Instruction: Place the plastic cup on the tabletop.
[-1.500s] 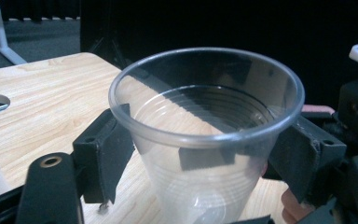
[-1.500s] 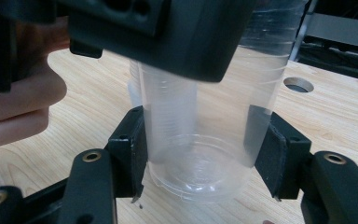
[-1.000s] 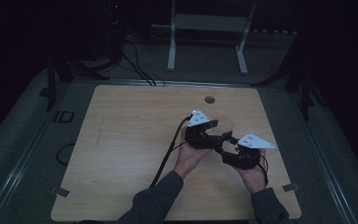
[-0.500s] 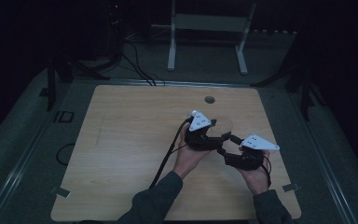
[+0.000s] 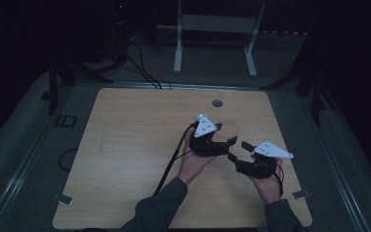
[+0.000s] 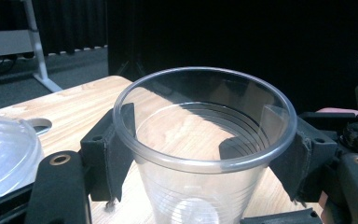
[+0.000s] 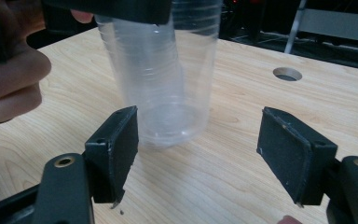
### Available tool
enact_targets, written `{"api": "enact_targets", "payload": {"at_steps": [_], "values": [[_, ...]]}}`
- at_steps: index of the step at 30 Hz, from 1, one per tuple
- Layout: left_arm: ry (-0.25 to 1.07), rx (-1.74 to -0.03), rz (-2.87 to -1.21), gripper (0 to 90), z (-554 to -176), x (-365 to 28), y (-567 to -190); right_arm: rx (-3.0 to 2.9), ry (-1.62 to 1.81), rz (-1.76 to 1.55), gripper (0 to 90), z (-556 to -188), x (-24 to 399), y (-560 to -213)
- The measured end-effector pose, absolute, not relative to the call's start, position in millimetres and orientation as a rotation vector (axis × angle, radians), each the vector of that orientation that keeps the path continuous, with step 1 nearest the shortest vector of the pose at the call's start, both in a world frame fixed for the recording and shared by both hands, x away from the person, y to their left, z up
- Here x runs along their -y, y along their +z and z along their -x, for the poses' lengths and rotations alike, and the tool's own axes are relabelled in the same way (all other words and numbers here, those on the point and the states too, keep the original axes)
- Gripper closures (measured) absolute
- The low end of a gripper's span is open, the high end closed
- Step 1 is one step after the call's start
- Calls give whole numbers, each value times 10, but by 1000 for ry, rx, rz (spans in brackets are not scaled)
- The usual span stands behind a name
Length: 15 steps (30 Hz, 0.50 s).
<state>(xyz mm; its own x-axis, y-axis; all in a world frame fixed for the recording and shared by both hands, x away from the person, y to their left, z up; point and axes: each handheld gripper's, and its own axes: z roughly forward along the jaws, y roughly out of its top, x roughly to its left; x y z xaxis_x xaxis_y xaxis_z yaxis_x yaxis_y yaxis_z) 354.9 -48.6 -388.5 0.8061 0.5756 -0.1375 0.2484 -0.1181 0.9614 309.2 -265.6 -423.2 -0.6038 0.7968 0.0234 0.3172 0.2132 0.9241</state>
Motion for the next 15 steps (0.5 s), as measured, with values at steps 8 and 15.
{"api": "enact_targets", "payload": {"at_steps": [8, 15], "values": [[324, -640, -1697, 284, -3533, 464, -3916, -2020, 1373, -1055, 289, -3083, 2698, -4274], [328, -636, -1686, 284, -3536, 430, -3968, -1999, 1374, -1088, 286, -3093, 2764, -4311]]}}
